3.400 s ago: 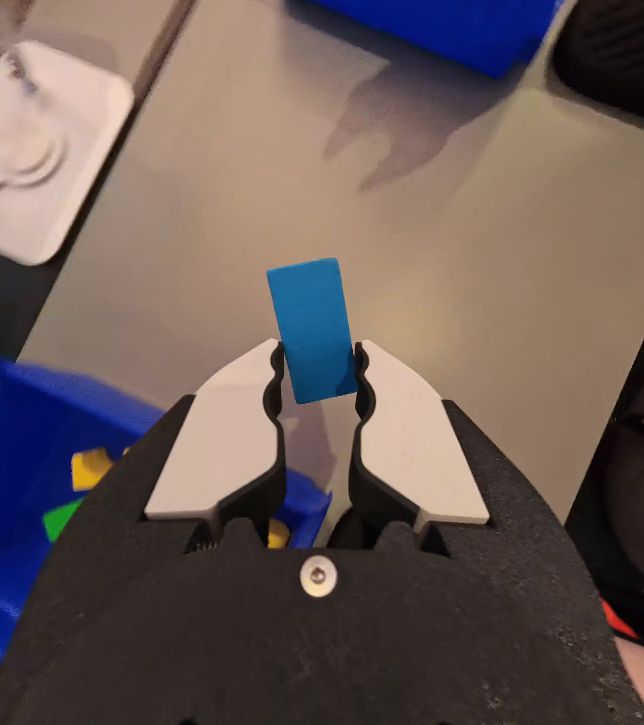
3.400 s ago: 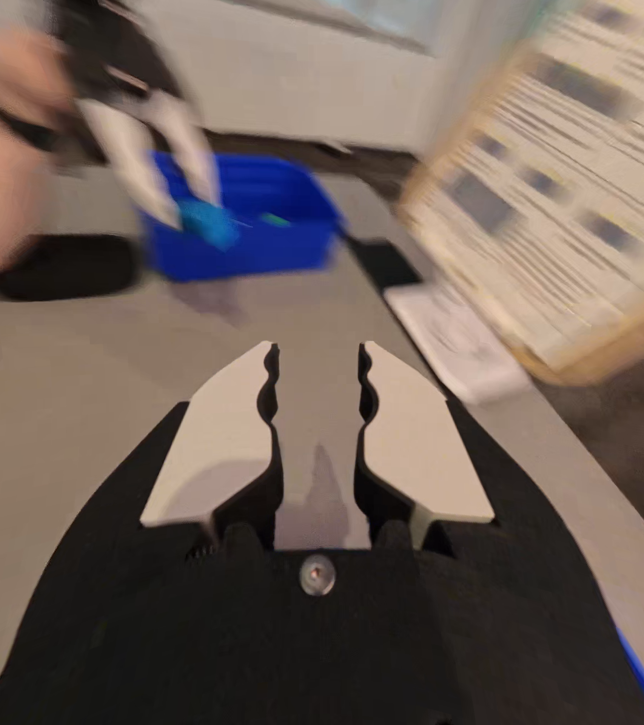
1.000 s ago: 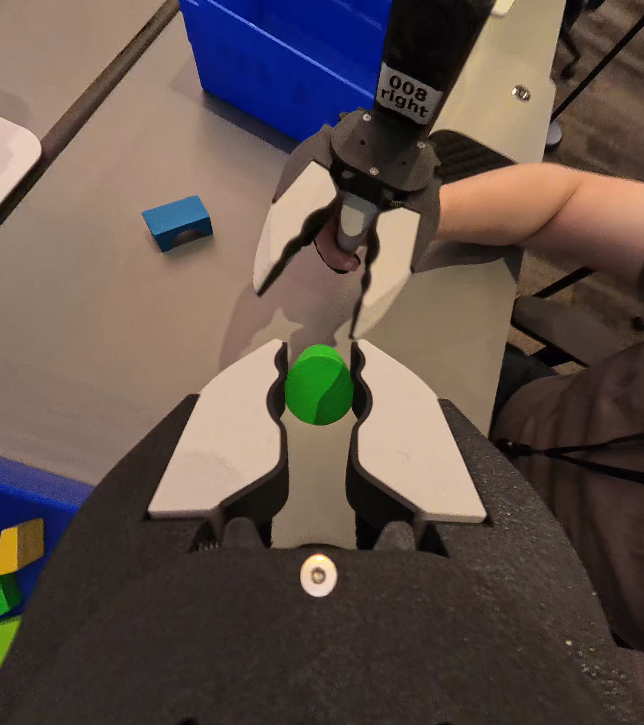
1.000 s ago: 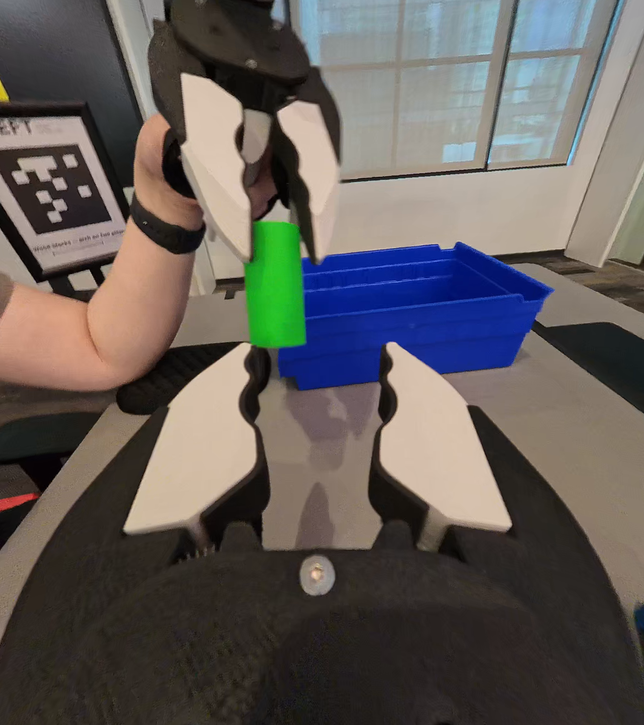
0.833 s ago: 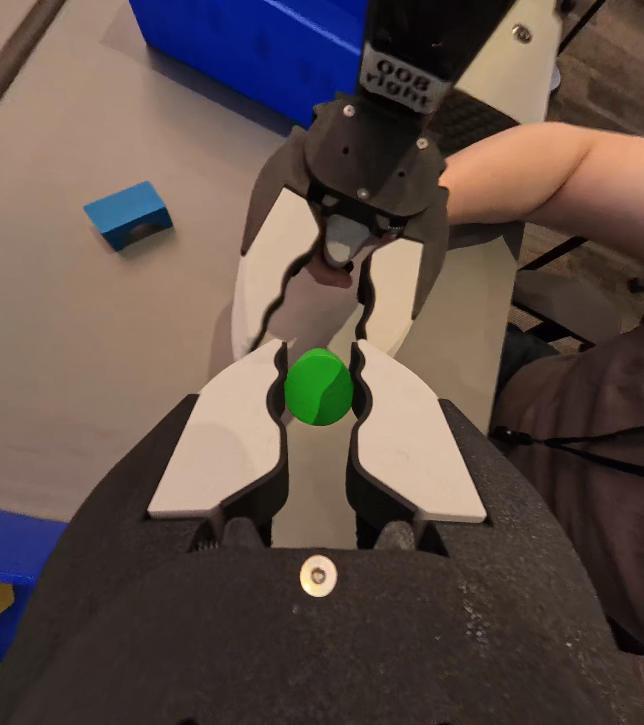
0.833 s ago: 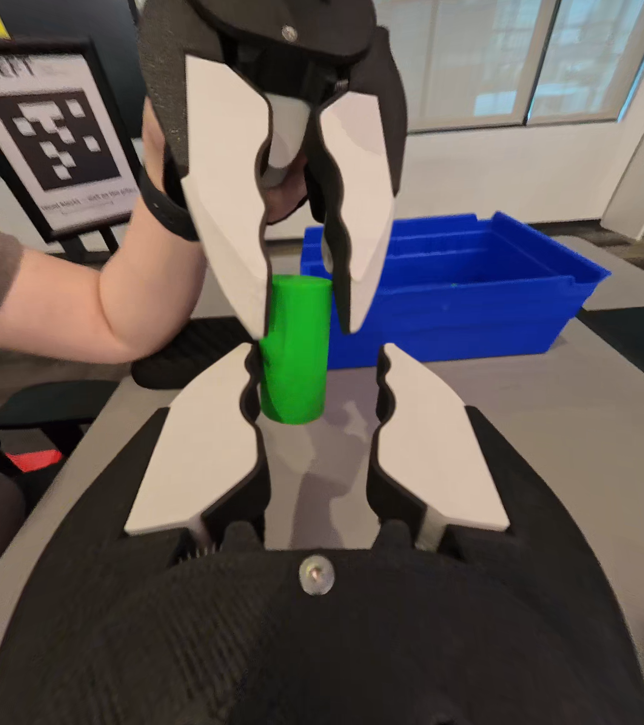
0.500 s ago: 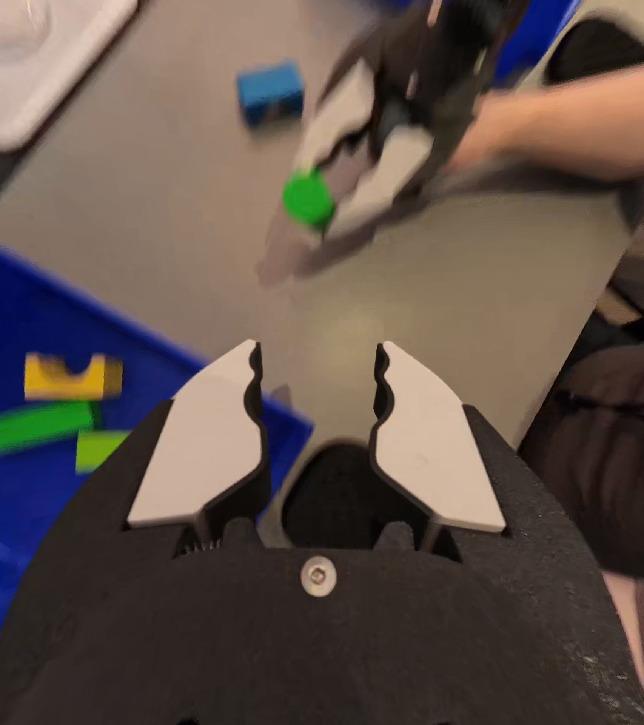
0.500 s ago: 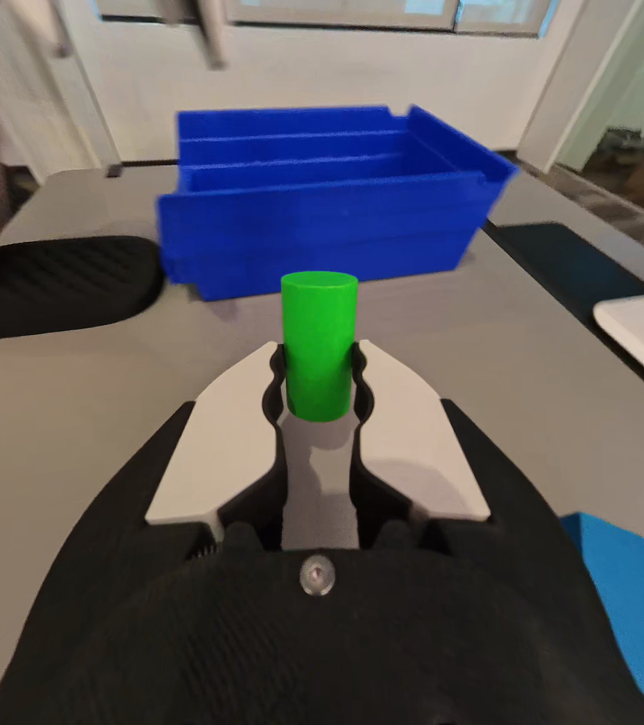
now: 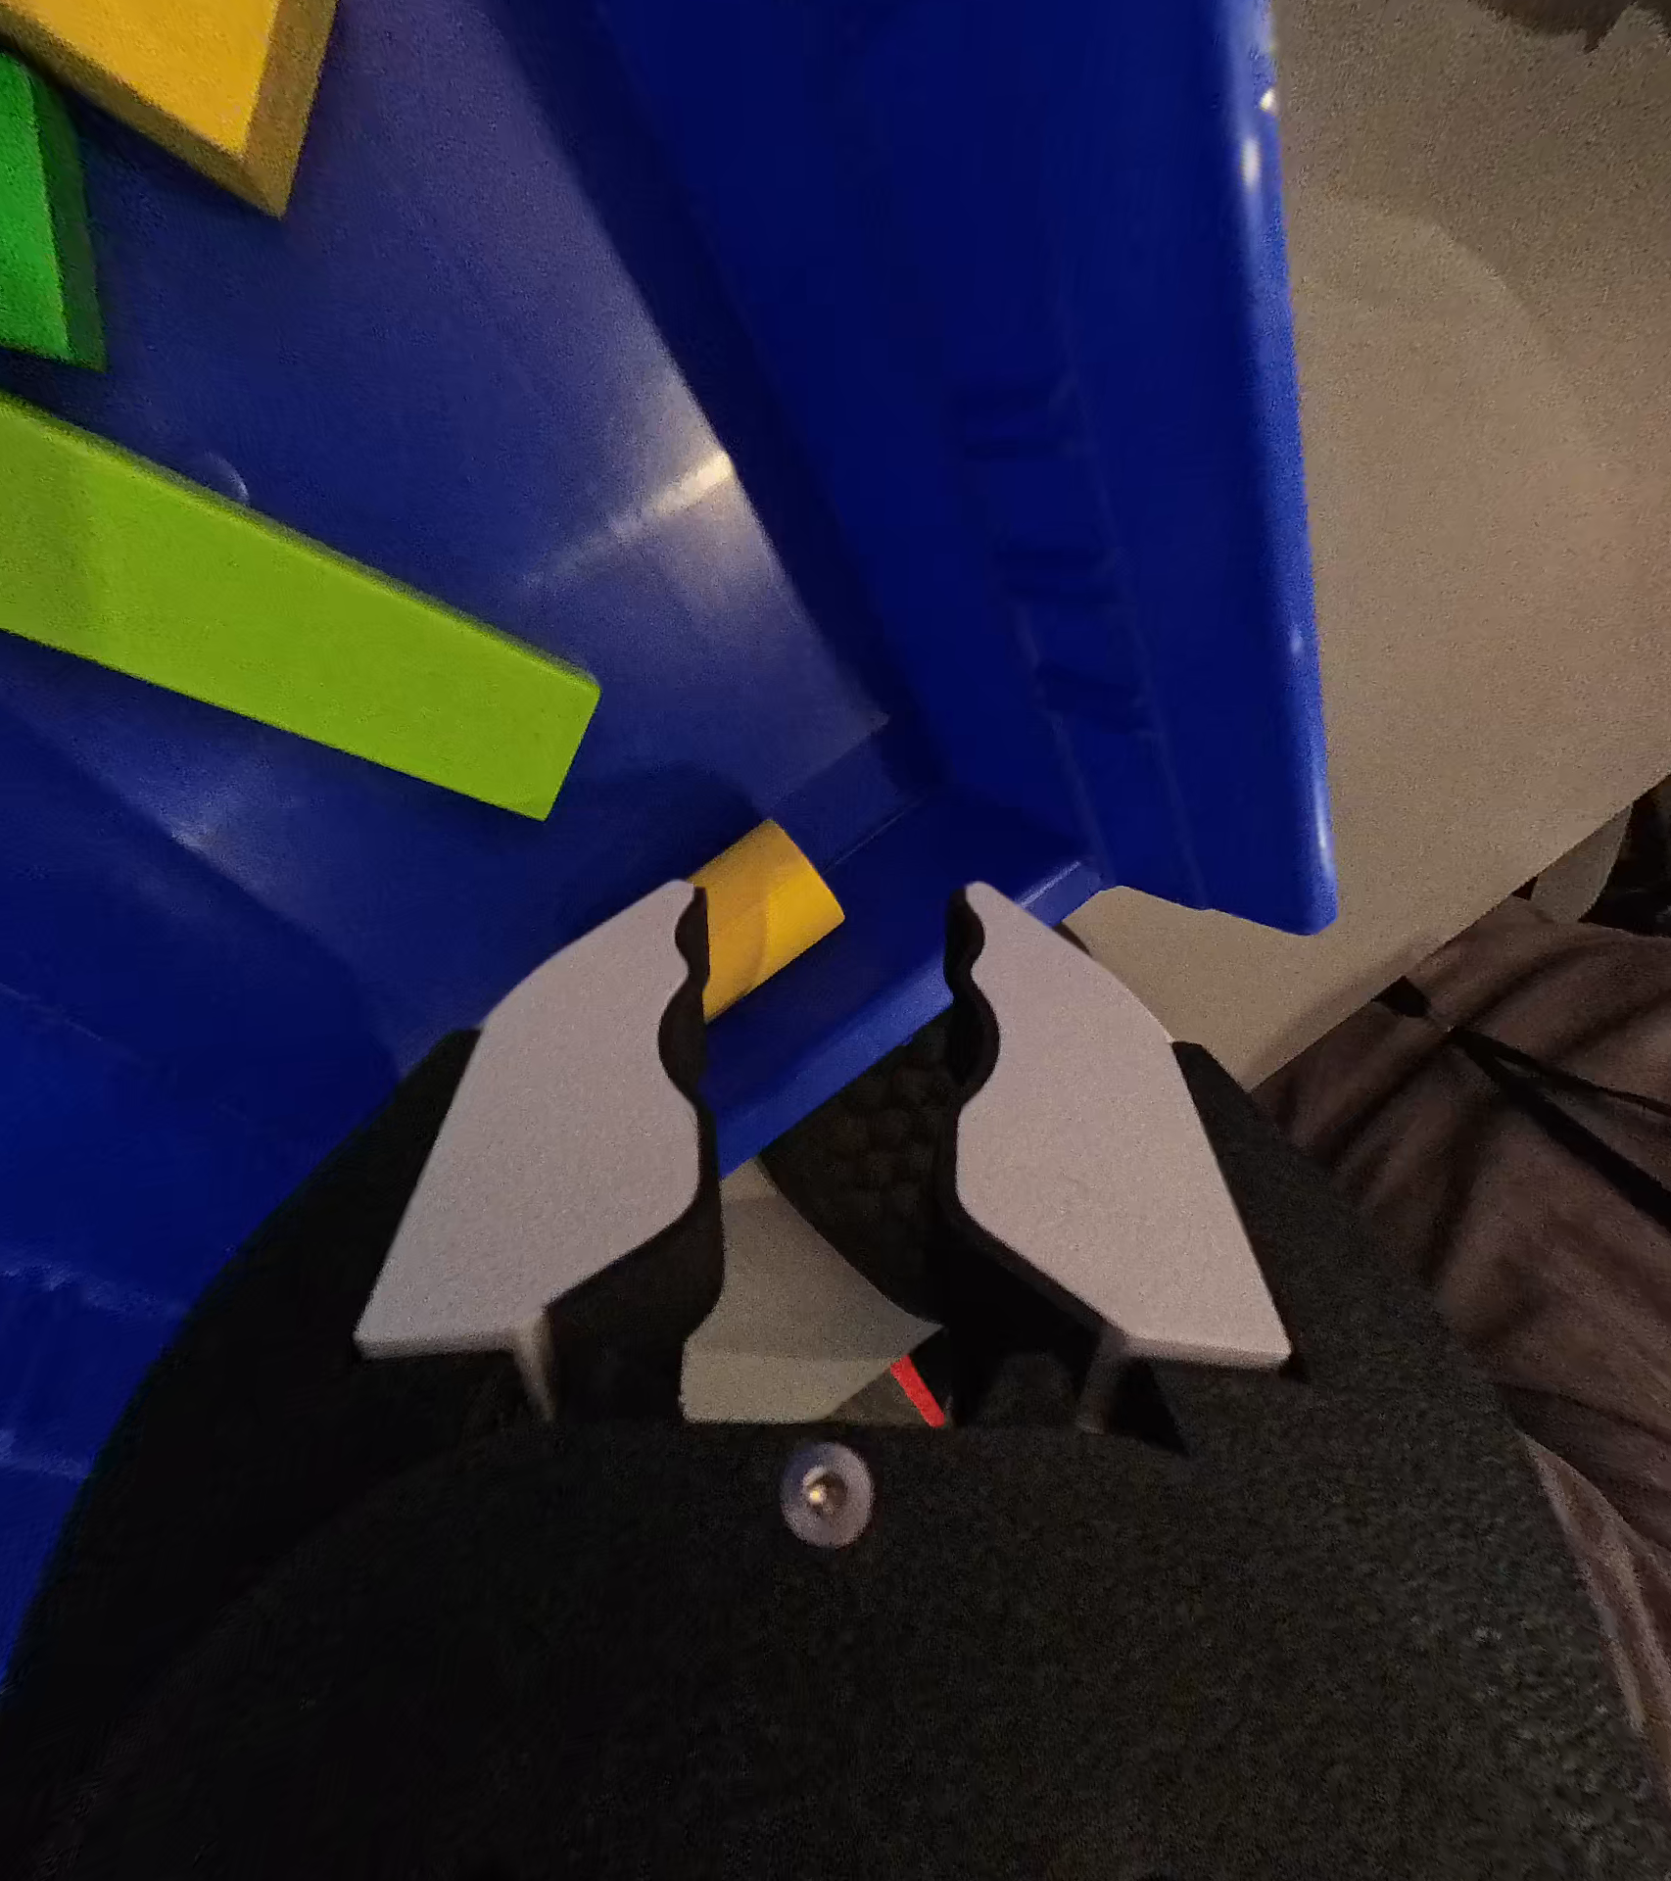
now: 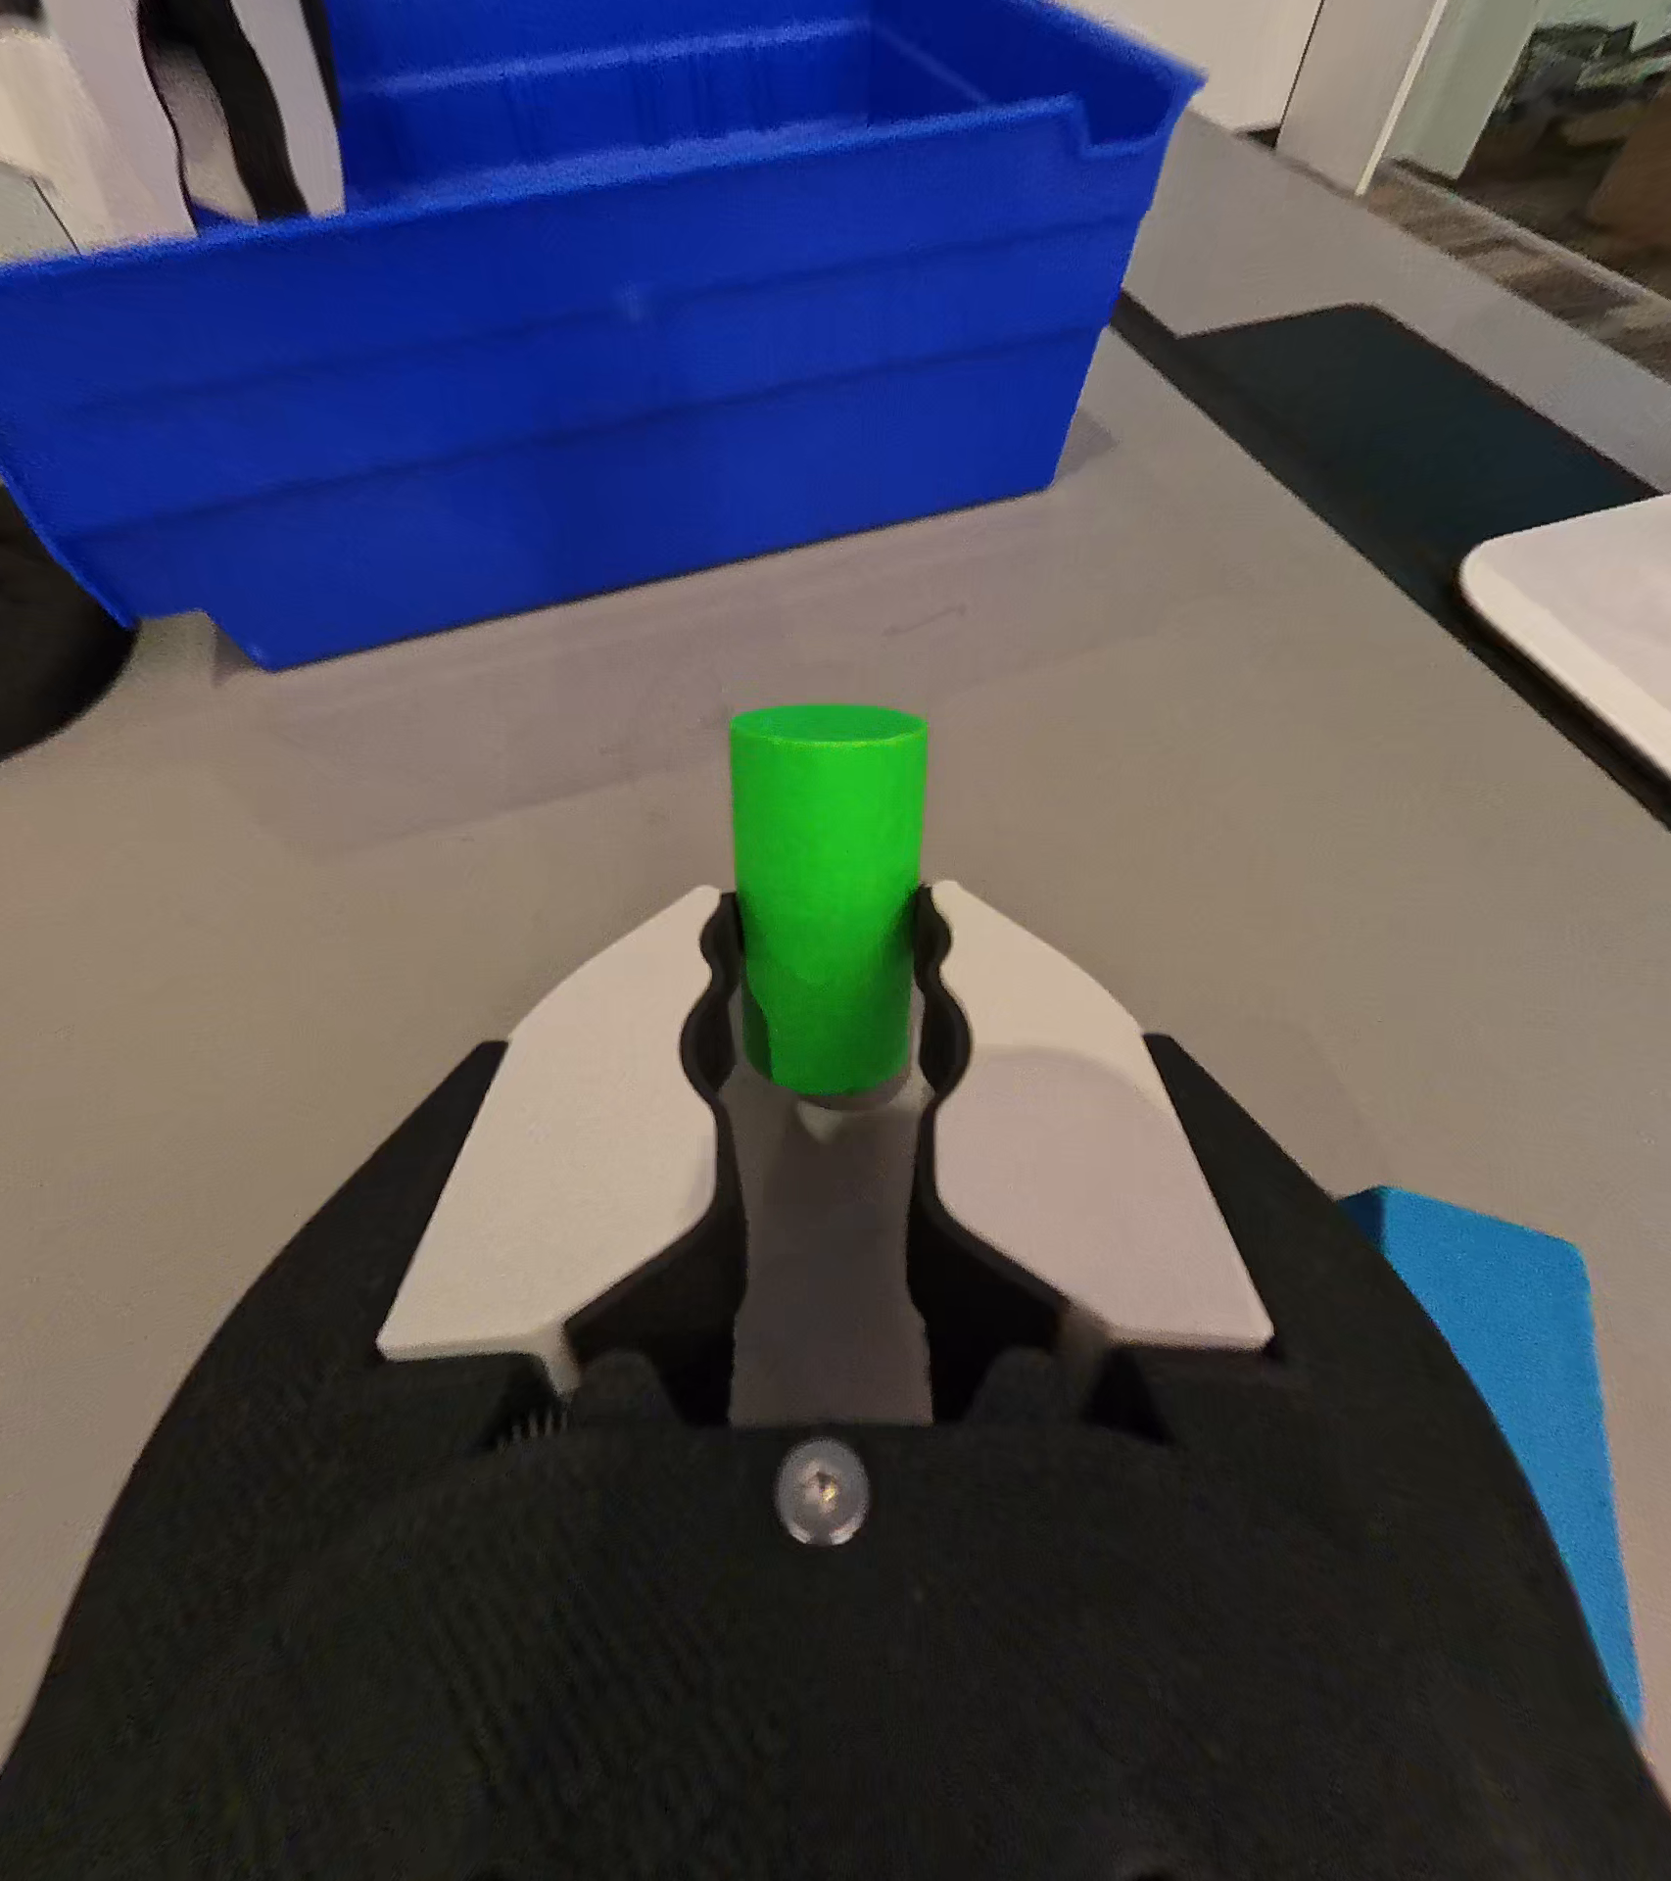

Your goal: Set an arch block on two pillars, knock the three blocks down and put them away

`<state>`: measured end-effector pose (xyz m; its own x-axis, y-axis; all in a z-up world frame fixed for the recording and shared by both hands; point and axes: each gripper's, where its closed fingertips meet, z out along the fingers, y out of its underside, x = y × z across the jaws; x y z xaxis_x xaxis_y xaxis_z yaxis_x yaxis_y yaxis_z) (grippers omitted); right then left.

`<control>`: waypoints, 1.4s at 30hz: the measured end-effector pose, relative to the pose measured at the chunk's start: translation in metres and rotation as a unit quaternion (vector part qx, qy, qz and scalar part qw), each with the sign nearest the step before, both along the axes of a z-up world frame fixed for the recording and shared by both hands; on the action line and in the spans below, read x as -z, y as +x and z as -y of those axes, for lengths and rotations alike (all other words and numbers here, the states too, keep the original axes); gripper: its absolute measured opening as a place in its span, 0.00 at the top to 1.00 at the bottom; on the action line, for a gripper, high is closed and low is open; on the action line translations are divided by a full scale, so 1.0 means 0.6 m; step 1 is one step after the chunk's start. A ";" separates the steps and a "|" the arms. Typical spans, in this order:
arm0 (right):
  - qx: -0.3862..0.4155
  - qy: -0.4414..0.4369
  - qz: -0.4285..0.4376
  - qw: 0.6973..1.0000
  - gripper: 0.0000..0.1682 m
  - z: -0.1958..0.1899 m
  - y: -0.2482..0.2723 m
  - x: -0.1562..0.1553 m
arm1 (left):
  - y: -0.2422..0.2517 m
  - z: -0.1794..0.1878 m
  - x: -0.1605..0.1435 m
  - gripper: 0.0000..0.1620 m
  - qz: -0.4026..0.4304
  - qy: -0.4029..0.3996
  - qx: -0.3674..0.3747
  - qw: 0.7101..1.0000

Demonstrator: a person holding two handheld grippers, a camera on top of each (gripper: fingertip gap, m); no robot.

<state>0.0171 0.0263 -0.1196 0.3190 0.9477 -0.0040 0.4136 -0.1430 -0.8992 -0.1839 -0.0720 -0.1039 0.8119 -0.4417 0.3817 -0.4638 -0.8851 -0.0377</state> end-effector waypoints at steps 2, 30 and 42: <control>0.001 0.007 0.038 0.999 0.80 0.000 0.002 0.015 | -0.001 -0.010 -0.009 0.73 -0.007 0.030 0.006 1.000; 0.029 0.042 0.088 0.995 0.66 -0.005 0.036 0.020 | -0.011 0.006 -0.021 0.79 -0.027 0.040 0.003 0.999; 0.033 0.076 0.072 0.994 0.66 -0.005 0.061 -0.019 | 0.024 -0.007 -0.095 0.77 0.061 0.159 0.049 0.984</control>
<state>0.0535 0.0293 -0.1082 0.3672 0.9111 0.1874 0.5330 -0.0410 -0.8451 -0.1693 -0.0680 -0.0470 0.7165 -0.6286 0.3026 -0.5212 -0.7706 -0.3667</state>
